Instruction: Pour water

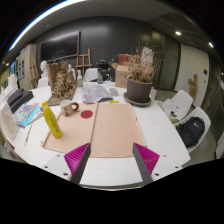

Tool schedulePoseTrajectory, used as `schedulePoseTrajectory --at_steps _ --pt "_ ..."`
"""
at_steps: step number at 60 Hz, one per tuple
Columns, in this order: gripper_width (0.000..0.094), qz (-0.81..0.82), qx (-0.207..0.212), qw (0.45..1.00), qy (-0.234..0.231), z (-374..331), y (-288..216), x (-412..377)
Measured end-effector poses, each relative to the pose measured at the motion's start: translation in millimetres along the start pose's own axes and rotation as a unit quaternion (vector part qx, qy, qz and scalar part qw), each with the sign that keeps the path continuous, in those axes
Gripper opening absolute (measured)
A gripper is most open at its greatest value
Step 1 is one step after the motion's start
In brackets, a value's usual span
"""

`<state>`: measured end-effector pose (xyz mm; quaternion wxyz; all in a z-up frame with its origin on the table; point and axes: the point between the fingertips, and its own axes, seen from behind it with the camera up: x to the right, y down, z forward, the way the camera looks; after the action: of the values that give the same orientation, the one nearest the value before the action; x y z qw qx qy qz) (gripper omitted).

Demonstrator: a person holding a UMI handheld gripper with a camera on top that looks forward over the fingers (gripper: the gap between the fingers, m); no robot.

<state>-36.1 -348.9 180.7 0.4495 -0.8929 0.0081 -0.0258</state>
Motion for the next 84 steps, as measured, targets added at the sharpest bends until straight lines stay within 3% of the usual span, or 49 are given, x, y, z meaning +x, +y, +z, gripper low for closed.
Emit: schedulePoseTrajectory --at_steps 22,33,45,54,62,67,74,78,84 --pt "0.0863 -0.027 -0.004 0.996 -0.090 9.5 27.8 -115.9" --pt "0.0867 -0.051 0.035 0.988 -0.138 30.3 15.1 -213.7" --pt "0.0863 -0.054 0.091 0.985 -0.134 99.4 -18.0 -286.1" --pt "0.0848 -0.047 0.102 0.987 -0.112 166.5 -25.2 -313.4" --pt "0.0735 -0.036 0.098 0.989 -0.103 210.8 -22.6 -325.9" --pt "0.0471 -0.029 0.107 0.989 -0.099 222.2 -25.5 -329.7" --pt "0.0379 -0.022 0.106 0.990 -0.088 227.2 -29.7 -327.3" --pt "0.0265 -0.030 0.108 0.991 -0.073 226.6 -31.6 -325.3" --pt "0.0221 -0.053 0.106 0.990 -0.075 223.7 -36.3 -330.6"
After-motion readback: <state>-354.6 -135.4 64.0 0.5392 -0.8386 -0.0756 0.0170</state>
